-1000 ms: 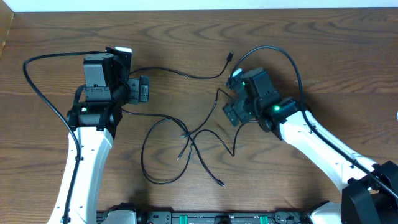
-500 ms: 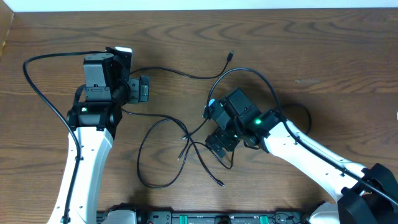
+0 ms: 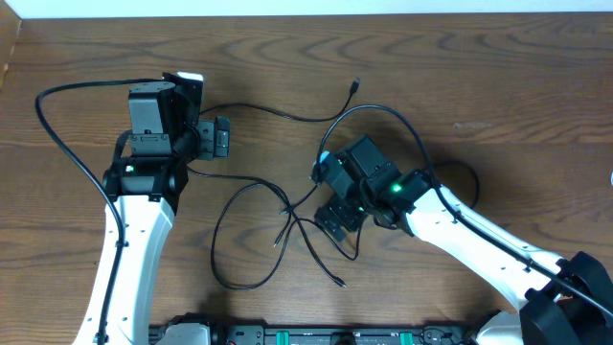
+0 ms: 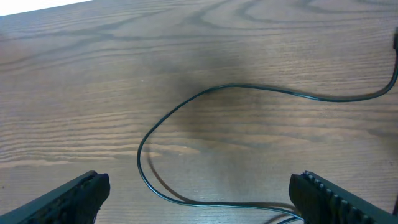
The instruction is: Untangle cables
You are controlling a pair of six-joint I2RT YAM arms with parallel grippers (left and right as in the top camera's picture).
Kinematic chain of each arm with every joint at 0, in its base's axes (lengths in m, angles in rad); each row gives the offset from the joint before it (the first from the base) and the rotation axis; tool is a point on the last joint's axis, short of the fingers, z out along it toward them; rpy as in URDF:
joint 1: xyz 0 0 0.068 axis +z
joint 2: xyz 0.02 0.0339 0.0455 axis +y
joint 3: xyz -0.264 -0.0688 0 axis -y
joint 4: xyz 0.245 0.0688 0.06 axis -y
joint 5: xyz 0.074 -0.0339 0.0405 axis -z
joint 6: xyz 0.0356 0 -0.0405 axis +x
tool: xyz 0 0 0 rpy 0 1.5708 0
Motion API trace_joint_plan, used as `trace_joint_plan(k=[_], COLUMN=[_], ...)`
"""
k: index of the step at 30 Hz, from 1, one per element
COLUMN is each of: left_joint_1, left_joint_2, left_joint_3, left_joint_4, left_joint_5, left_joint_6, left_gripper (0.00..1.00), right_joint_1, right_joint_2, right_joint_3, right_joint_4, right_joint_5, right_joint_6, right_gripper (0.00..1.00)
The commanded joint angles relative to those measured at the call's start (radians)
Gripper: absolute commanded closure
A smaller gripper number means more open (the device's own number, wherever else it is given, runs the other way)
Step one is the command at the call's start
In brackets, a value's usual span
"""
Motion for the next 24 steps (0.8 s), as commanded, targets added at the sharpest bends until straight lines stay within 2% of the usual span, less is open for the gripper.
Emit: trace_joint_plan(k=[1,5,24], left_joint_1=[-0.003,-0.003,-0.003], left_joint_2=[0.002,0.002,0.002], left_joint_3=[0.014,0.014,0.014], left_joint_4=[-0.002,-0.005,-0.002], left_joint_5=[0.013,0.013,0.013], left_joint_6=[-0.005,-0.005,-0.005], left_gripper=[0.02,0.02,0.02], right_joint_1=[0.008,0.008,0.057], right_joint_2=[-0.003,-0.003,-0.003], right_joint_3=[0.0,0.0,0.0], right_joint_4=[0.061,0.119,0.05], right_joint_5=[-0.035,-0.073,-0.103], right_joint_6=[0.009,0.008,0.016], right_gripper=[0.01,0.01,0.01])
